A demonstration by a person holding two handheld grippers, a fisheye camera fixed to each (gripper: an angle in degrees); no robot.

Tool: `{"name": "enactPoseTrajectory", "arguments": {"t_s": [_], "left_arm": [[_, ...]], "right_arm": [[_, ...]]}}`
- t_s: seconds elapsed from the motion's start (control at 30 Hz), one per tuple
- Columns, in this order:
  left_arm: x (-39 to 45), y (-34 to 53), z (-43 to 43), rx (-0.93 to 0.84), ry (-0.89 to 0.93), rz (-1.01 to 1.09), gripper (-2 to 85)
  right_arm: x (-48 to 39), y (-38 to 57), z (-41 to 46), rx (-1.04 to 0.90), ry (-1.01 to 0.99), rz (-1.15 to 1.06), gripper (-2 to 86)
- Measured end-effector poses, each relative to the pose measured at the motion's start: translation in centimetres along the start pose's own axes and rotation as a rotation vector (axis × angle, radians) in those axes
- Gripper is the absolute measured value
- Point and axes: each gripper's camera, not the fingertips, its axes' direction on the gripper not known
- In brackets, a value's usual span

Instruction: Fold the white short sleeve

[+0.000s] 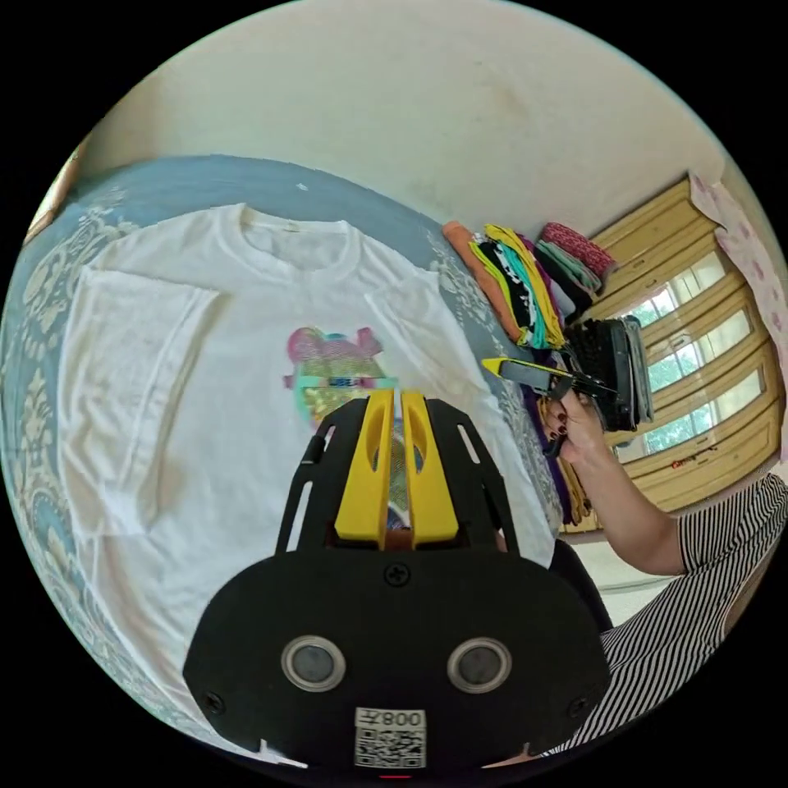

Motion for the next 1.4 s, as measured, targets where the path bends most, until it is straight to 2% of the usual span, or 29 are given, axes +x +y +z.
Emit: {"name": "enactPoseTrajectory", "arguments": {"t_s": [0.13, 0.23, 0.33, 0.43, 0.53, 0.73, 0.97, 1.1, 1.23, 1.4], "left_arm": [[3.9, -2.1, 5.5, -0.056, 0.021, 0.078, 2.4], [5.0, -2.9, 8.6, -0.072, 0.077, 0.068, 2.7], [6.0, -4.1, 10.0, -0.062, 0.052, 0.087, 2.8], [7.2, -6.6, 11.4, -0.049, 0.028, 0.132, 2.9], [8.9, -9.4, 13.8, -0.078, -0.031, 0.188, 2.8], [11.5, -12.1, 20.6, -0.203, -0.126, 0.254, 2.0], [13.8, -10.4, 19.7, -0.144, -0.156, 0.300, 1.4], [13.9, -9.8, 19.6, -0.145, -0.173, 0.273, 1.0], [14.4, -8.3, 19.1, -0.177, -0.181, 0.280, 0.6], [14.9, -1.5, 13.7, -0.092, -0.088, 0.277, 0.3]], "right_arm": [[1.0, 1.5, -0.3, -0.006, 0.111, -0.048, 6.0], [1.7, 2.6, 0.8, -0.045, 0.149, -0.074, 4.1], [2.5, 3.7, 1.4, -0.056, 0.207, -0.092, 1.9], [4.5, 5.3, 0.5, -0.005, 0.147, -0.032, 1.2], [7.6, 6.9, -0.2, 0.041, -0.021, 0.076, 0.8], [12.2, 9.9, -0.1, 0.073, -0.193, 0.195, 0.5], [14.9, 13.5, -0.1, 0.097, -0.207, 0.241, 0.1], [13.9, 14.8, -0.9, 0.143, -0.174, 0.157, 0.1], [12.2, 15.1, 1.6, 0.014, -0.020, 0.033, 0.1], [12.9, 16.8, 2.2, 0.024, -0.008, 0.025, 0.1]]}}
